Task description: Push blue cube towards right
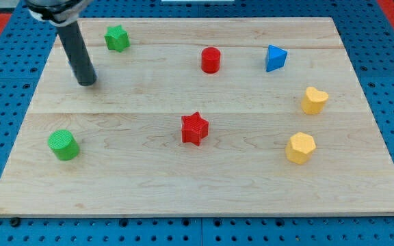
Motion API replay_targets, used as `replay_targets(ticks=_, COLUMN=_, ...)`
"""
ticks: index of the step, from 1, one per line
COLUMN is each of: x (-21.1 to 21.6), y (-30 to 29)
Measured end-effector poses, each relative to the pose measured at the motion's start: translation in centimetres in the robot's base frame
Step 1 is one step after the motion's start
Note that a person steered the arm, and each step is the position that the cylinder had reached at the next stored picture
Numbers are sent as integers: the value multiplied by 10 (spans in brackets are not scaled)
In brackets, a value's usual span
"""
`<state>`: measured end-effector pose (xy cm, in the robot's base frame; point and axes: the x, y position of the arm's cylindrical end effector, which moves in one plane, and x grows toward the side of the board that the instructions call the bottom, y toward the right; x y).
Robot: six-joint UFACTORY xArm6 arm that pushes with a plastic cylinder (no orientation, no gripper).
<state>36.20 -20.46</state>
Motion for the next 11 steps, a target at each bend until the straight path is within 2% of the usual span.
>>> replay_targets(ticks=1, x=-17, y=-1)
replay_targets(ticks=2, x=-6, y=-13)
replay_targets(ticks=3, x=14, y=-51)
replay_targets(ticks=4, x=8, y=-80)
replay_targets(ticks=6, x=-51, y=-65)
replay_targets(ticks=7, x=-53, y=-35)
replay_targets(ticks=8, x=-30, y=-42)
replay_targets(ticks=11, x=-16, y=-13)
